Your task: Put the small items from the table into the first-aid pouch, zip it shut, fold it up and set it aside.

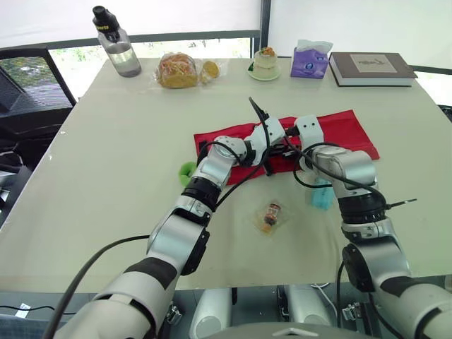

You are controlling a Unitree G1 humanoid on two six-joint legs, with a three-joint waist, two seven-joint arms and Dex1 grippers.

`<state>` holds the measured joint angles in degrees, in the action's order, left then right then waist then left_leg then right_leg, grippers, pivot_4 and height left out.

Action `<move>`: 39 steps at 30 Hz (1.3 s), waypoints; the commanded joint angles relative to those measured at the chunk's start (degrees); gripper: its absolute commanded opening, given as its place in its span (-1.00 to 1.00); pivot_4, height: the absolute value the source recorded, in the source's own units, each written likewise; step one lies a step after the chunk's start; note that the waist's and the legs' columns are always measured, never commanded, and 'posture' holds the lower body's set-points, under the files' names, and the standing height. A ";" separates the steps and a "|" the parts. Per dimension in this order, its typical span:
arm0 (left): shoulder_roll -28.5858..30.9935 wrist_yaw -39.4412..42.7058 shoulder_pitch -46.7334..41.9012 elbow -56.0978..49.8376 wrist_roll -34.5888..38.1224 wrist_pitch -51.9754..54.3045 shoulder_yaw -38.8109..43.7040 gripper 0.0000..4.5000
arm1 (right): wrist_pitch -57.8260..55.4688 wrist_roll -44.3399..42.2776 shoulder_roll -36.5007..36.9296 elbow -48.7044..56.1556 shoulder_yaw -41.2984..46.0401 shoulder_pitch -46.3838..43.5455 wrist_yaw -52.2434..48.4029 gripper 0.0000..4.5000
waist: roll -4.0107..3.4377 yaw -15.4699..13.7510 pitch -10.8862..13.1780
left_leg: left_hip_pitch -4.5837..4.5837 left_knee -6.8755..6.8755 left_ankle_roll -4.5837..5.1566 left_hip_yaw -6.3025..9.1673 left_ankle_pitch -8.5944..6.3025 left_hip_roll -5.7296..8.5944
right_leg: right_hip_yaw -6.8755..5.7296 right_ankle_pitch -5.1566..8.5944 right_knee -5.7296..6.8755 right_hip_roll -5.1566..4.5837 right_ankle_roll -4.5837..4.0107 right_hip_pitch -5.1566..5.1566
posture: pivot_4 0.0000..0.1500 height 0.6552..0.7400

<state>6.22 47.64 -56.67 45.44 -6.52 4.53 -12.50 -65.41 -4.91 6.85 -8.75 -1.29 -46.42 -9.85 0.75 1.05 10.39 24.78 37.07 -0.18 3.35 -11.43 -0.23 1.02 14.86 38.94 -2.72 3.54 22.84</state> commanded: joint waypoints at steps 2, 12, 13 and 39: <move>-1.05 0.71 -0.32 -2.57 0.59 -1.43 -0.96 -1.00 | 0.88 -0.38 -0.04 3.70 -1.07 0.31 -0.40 -0.41 | 0.00 -0.05 0.00 | 0.00 -0.03 0.00 0.00 0.00 0.00 | 0.00 0.00 0.01 0.00 0.00 0.03 | 1.00 1.00; -0.53 0.81 -1.48 0.52 0.96 -2.48 -0.19 -1.00 | -1.93 -2.27 9.23 17.12 -4.32 7.93 -6.98 0.97 | 0.00 -0.02 0.00 | 0.03 -0.10 0.00 -0.04 0.00 0.00 | 0.04 0.00 -0.03 0.00 0.00 0.08 | 1.00 1.00; -0.52 1.13 -1.78 1.14 1.36 -2.51 0.16 -1.00 | -1.11 -2.73 10.44 18.24 -4.36 8.68 -8.12 0.97 | 0.00 -0.03 0.00 | 0.03 -0.10 0.00 -0.04 0.00 0.00 | 0.04 0.00 -0.03 0.00 0.00 0.08 | 1.00 1.00; 0.30 6.91 -4.19 5.97 4.72 -1.41 2.86 -1.00 | 15.59 -1.73 10.71 8.55 -5.74 9.67 -9.74 -0.94 | 0.00 1.17 0.01 | 0.00 -0.10 0.00 -0.05 0.00 -0.01 | 0.05 0.01 -0.02 0.01 0.00 0.08 | 1.00 1.00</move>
<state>6.73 53.92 -60.25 53.15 -2.50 3.48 -9.71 -52.71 -7.01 18.01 -0.07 -7.00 -35.03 -19.66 0.75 2.22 10.39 24.78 36.96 -0.18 3.30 -11.42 -0.24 1.06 14.87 38.92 -2.71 3.54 22.93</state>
